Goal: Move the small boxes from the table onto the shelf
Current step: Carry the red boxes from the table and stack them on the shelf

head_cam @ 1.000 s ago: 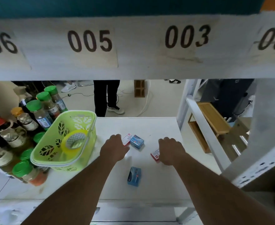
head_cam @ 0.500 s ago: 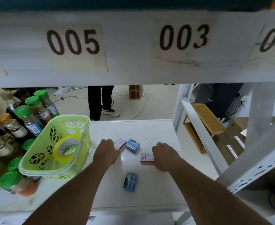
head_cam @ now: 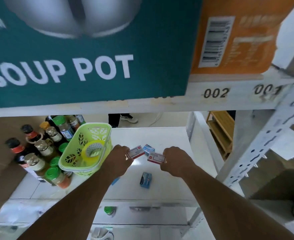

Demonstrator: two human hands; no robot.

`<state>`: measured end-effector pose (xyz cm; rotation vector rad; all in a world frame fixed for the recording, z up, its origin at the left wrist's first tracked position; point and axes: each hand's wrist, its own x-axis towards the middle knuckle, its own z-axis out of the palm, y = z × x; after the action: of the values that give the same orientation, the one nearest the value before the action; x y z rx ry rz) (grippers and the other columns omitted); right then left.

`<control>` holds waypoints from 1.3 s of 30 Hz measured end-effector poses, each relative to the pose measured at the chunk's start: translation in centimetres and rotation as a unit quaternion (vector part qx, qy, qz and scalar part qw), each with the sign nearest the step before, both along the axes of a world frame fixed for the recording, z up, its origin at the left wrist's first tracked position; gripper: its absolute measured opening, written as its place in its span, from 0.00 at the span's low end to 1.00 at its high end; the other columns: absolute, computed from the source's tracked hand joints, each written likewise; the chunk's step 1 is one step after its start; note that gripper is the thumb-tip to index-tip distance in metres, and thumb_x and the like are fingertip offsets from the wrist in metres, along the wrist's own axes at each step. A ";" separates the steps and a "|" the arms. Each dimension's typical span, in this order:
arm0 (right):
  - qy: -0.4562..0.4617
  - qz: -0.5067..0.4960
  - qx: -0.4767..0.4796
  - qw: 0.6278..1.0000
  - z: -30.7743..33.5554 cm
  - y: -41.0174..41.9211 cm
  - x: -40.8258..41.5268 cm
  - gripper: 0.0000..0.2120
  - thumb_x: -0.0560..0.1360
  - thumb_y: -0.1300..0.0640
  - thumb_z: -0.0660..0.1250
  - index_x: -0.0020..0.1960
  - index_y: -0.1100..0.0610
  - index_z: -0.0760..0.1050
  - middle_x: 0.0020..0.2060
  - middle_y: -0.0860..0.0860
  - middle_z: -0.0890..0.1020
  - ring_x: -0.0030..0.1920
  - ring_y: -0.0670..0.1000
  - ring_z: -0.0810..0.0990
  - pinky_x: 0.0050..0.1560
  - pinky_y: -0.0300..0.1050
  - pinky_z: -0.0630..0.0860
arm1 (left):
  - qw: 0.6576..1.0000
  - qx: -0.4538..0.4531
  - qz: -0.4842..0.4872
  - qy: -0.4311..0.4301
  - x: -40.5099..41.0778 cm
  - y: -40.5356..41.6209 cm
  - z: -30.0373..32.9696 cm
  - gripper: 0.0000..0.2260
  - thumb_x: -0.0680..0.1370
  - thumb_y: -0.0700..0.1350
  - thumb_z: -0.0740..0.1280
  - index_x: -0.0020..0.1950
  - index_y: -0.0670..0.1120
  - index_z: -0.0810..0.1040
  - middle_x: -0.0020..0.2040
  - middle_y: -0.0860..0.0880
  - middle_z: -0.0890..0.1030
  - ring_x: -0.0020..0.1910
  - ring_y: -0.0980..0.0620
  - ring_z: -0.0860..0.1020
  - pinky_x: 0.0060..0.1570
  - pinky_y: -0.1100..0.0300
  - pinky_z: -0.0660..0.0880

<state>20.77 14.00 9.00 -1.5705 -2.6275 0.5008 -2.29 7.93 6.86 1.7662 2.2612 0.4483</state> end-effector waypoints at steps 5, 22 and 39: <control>0.035 -0.039 0.006 0.999 2.8 -3.6 2.2 0.18 0.71 0.47 0.71 0.58 0.54 0.78 0.51 0.52 0.80 0.50 0.51 0.79 0.49 0.45 0.79 | 0.998 0.019 -0.058 0.004 1.1 -1.7 3.2 0.13 0.75 0.49 0.69 0.57 0.48 0.79 0.47 0.52 0.71 0.42 0.56 0.71 0.40 0.65 0.63; 0.015 -0.287 0.013 0.958 9.0 -25.9 11.5 0.12 0.72 0.48 0.71 0.54 0.52 0.81 0.41 0.47 0.81 0.40 0.48 0.80 0.37 0.43 0.78 | 0.951 0.009 -0.299 -0.081 9.7 -12.4 9.0 0.20 0.77 0.46 0.70 0.68 0.47 0.75 0.56 0.49 0.73 0.52 0.52 0.77 0.56 0.61 0.75; -0.003 -0.509 0.096 0.855 18.4 -45.7 28.7 0.11 0.70 0.52 0.71 0.52 0.49 0.78 0.43 0.47 0.79 0.39 0.50 0.77 0.34 0.40 0.71 | 0.838 0.032 -0.529 -0.130 34.6 -20.9 17.3 0.14 0.76 0.48 0.71 0.60 0.57 0.76 0.55 0.57 0.77 0.51 0.56 0.80 0.51 0.55 0.81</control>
<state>49.45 -31.67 27.40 -2.4847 -1.3879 0.1304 32.29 -12.96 24.20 2.4326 0.8342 0.4590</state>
